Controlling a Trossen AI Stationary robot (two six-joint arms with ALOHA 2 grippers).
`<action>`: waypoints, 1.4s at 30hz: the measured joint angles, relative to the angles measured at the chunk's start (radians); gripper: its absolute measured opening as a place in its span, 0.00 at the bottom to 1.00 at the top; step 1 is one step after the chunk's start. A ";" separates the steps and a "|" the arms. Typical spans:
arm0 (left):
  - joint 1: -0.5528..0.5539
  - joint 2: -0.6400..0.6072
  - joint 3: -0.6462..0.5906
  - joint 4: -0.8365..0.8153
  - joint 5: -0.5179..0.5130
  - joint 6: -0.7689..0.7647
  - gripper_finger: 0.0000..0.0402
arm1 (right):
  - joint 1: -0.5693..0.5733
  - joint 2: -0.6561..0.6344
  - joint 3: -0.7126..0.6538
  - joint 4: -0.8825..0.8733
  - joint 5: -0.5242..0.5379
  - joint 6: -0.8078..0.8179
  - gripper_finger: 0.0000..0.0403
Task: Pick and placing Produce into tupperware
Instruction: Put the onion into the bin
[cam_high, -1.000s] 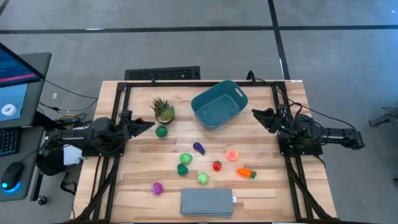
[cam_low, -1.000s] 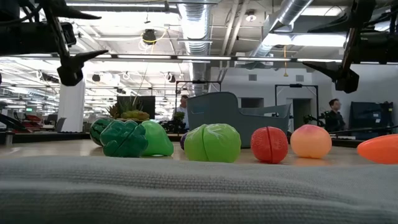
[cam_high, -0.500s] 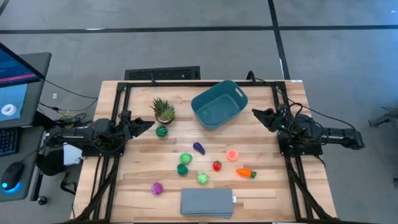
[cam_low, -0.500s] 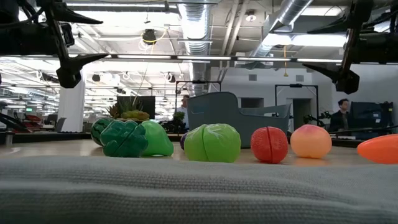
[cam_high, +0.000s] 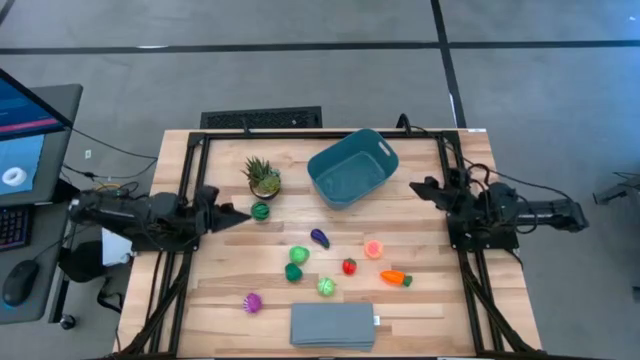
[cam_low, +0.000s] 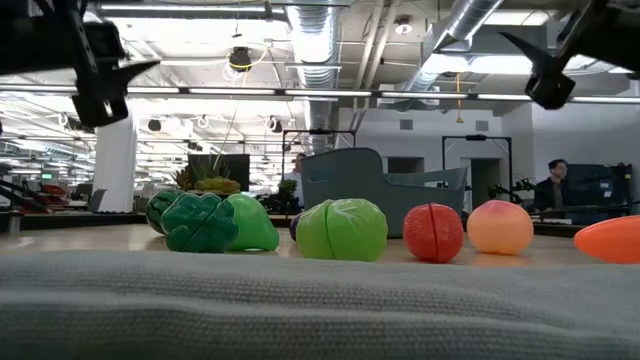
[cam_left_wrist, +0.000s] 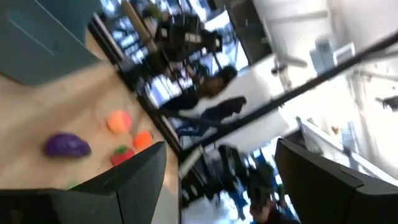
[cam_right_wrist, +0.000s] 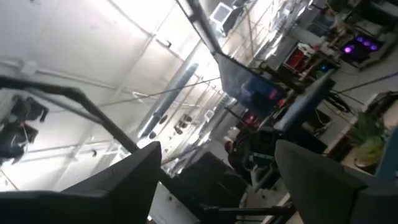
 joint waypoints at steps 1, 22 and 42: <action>-0.023 0.034 0.018 0.001 -0.002 0.008 0.72 | 0.015 0.019 0.013 0.000 0.006 -0.023 0.81; -0.336 0.898 0.497 -0.310 0.429 0.025 0.72 | 0.069 0.420 0.390 0.000 0.006 -0.522 0.78; -0.214 0.920 0.531 -0.217 0.549 0.271 0.72 | 0.113 0.492 0.472 -0.045 0.048 -0.414 0.78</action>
